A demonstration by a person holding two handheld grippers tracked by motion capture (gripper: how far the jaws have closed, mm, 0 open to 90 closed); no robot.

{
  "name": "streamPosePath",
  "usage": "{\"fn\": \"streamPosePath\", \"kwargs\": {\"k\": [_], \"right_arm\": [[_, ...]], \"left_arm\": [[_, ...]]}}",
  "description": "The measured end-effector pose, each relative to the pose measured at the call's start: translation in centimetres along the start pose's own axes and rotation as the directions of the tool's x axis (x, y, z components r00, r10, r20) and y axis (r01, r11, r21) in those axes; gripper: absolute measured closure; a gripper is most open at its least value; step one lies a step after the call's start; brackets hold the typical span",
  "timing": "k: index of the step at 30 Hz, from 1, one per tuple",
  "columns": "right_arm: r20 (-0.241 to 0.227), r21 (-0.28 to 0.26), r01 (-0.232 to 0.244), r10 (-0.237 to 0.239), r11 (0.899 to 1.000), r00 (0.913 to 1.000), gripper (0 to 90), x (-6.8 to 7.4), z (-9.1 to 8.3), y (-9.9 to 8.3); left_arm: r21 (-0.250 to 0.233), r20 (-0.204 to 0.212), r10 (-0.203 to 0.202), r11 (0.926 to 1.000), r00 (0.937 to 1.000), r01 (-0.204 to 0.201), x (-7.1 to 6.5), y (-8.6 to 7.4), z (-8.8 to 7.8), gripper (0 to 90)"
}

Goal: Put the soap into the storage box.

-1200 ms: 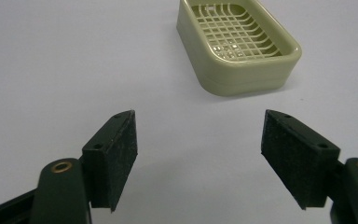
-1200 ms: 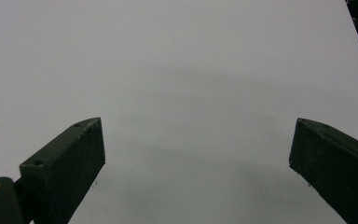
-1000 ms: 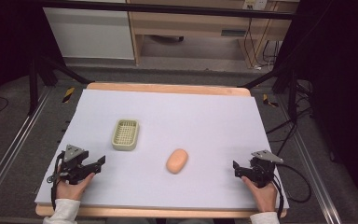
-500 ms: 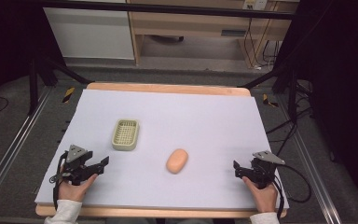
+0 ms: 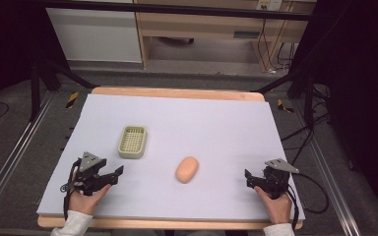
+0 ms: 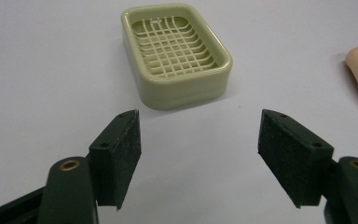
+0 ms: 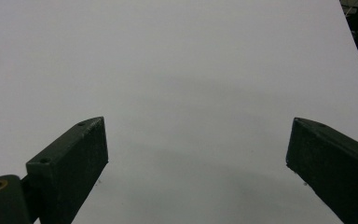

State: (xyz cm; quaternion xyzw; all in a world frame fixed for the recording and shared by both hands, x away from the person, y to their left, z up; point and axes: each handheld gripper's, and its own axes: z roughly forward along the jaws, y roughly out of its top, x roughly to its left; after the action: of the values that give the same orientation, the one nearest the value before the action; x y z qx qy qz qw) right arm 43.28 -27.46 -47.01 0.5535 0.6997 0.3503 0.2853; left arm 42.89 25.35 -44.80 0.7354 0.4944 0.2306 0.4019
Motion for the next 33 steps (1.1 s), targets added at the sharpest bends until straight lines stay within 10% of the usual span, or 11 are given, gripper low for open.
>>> {"fn": "streamPosePath", "kwargs": {"k": [33], "right_arm": [[-0.016,-0.017,-0.007,0.007,1.000,0.9999,4.7,0.3,-0.1,0.5]], "left_arm": [[-0.015,0.055,0.078,0.9969,0.9954,-0.078,-3.1,4.0,0.8,28.8]]}}
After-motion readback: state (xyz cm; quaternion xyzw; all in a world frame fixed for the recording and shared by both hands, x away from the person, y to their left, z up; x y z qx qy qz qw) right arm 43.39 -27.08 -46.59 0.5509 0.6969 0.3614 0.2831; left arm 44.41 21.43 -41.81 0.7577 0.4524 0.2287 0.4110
